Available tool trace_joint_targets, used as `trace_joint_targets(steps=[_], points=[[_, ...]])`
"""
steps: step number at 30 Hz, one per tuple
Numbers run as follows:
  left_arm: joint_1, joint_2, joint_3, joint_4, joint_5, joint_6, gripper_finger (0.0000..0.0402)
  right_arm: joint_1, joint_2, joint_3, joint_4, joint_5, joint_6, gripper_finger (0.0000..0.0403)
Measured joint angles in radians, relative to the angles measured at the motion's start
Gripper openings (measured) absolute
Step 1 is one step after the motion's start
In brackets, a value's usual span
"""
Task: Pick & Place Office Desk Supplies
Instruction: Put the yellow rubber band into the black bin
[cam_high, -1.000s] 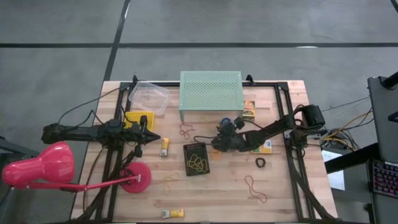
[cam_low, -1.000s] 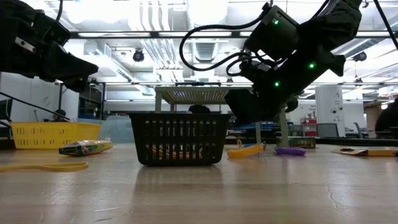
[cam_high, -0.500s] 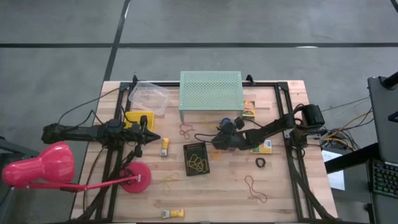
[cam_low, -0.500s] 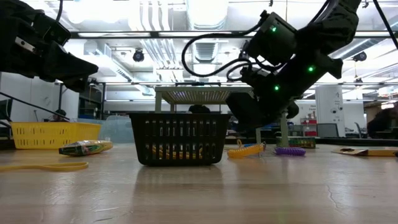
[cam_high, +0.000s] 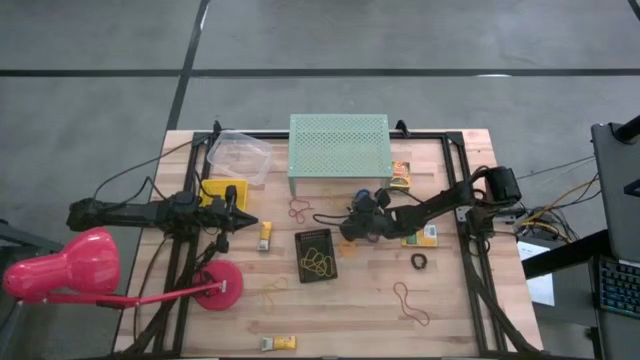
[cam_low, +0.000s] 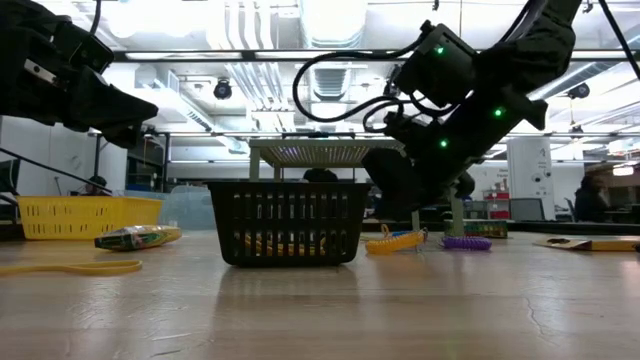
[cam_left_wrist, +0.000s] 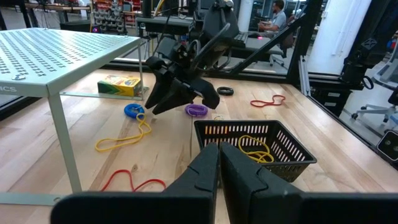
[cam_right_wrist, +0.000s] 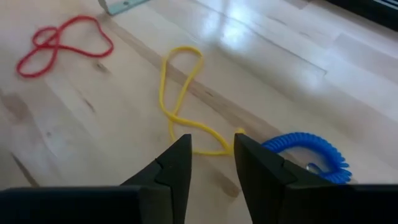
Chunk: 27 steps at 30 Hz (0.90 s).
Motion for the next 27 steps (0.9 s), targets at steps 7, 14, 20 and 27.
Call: trace_joint_targets(steps=[7,14,20,27], points=[[0.0,0.0,0.0,0.0,0.0,0.0,0.0023,-0.033,0.015,-0.022,0.055,-0.001,0.003,0.0128],[0.0,0.0,0.0,0.0,0.0,0.0,0.0023,-0.057,0.062,-0.023,0.061,-0.031,0.046,0.0124],[0.0,0.0,0.0,0.0,0.0,0.0,0.0023,-0.056,0.07,-0.023,0.062,-0.026,0.049,0.0128],[0.0,0.0,0.0,0.0,0.0,0.0,0.0023,-0.057,0.07,-0.023,0.063,-0.025,0.048,0.0092]])
